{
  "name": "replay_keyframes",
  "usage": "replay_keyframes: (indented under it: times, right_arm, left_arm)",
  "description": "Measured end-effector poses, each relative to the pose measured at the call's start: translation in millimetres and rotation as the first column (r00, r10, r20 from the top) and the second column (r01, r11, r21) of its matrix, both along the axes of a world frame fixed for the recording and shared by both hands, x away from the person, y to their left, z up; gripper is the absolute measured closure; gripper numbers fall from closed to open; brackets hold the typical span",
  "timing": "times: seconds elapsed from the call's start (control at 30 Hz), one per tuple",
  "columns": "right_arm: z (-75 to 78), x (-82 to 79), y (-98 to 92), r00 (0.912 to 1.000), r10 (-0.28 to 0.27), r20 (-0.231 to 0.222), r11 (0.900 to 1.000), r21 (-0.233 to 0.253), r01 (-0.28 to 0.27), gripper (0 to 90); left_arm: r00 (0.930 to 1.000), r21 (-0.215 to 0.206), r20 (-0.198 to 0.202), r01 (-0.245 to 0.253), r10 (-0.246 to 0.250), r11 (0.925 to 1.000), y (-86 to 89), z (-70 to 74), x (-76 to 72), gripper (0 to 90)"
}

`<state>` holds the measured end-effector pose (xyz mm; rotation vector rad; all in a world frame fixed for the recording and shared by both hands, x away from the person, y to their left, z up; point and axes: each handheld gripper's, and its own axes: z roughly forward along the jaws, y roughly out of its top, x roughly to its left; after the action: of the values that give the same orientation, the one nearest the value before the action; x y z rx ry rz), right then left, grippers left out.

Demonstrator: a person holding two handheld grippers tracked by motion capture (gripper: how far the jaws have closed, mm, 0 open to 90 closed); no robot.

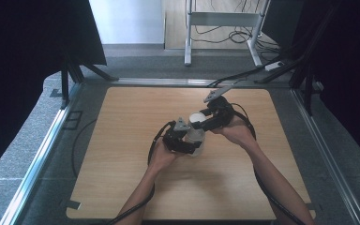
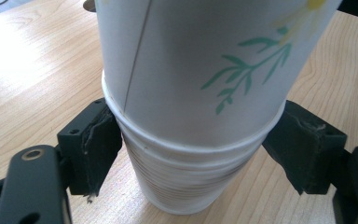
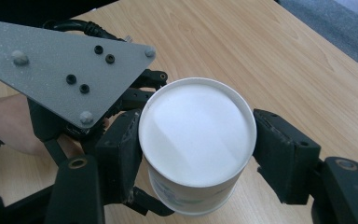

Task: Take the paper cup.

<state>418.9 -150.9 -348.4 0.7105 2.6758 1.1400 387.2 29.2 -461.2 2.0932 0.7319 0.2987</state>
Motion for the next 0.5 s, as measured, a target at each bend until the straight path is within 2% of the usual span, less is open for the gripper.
replay_keyframes:
  times: [0.23, 0.5]
  right_arm:
    - [7.4, 0.1, 3.7, 1.0000, 0.005, 0.001, 0.999, -0.041, -0.005, 37.1]
    - [17.2, 1.0, 2.2, 1.0000, 0.004, 0.000, 1.000, -0.025, -0.004, 37.4]
  left_arm:
    - [1.0000, -0.004, 0.001, 0.000, 0.000, 1.0000, 0.2, -0.5, -0.2, 20.5]
    - [1.0000, -0.004, 0.003, 0.001, -0.001, 1.0000, 0.5, -0.7, -0.4, 20.5]
